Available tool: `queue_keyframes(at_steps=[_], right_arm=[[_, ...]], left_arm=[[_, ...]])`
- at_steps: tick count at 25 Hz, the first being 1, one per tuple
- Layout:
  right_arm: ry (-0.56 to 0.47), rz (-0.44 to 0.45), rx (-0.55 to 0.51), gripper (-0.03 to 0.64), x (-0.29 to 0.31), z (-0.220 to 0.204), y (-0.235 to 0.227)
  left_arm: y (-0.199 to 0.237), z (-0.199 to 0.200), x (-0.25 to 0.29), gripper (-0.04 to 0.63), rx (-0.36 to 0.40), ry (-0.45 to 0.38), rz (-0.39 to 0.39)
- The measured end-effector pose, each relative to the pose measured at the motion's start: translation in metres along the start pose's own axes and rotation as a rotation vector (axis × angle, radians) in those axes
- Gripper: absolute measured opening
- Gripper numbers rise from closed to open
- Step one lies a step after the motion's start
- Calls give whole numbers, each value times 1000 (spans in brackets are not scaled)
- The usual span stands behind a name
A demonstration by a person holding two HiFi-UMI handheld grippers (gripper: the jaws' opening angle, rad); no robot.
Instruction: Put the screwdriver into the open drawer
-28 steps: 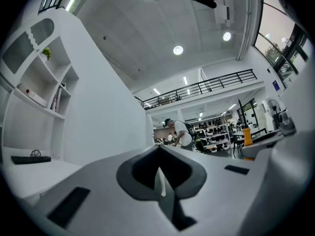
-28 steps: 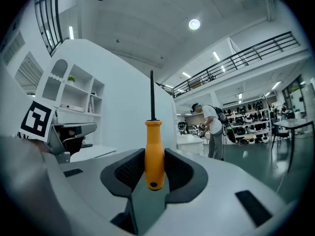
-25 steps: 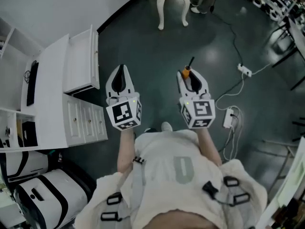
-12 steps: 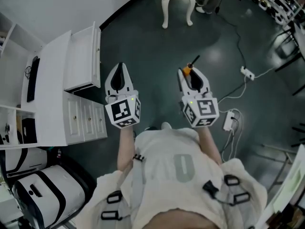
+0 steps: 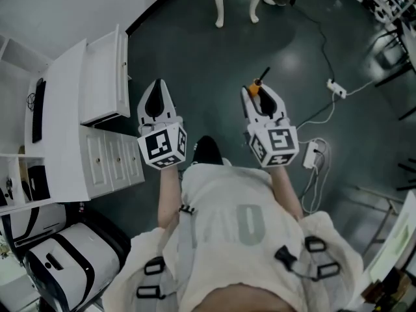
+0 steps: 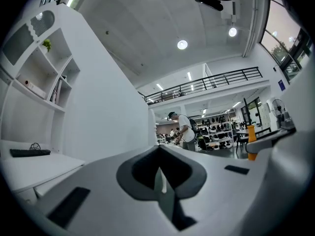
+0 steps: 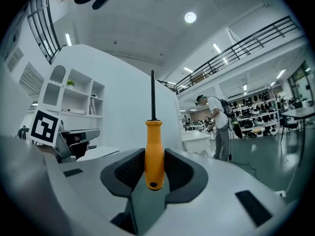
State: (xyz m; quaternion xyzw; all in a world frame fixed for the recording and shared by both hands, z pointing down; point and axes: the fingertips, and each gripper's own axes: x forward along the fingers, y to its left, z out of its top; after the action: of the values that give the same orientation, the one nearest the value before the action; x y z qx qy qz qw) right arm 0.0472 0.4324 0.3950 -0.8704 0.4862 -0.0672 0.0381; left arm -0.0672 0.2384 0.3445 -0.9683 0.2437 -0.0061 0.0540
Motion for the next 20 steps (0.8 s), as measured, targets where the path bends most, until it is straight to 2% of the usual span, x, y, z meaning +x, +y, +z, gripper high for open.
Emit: queue_keyframes(at_steps=[5,13,20], right_arm=[[9,-24,11,117,5,2,-17],[-8,-78,51,117,12,18,-45],[0,-17,45,117,49,15,-40]], left_arm=[[-6,2,21,5,13,3,-10],[-5,33,62,5,98,-43,-17],[5,40,102,5,128,-46,-8]])
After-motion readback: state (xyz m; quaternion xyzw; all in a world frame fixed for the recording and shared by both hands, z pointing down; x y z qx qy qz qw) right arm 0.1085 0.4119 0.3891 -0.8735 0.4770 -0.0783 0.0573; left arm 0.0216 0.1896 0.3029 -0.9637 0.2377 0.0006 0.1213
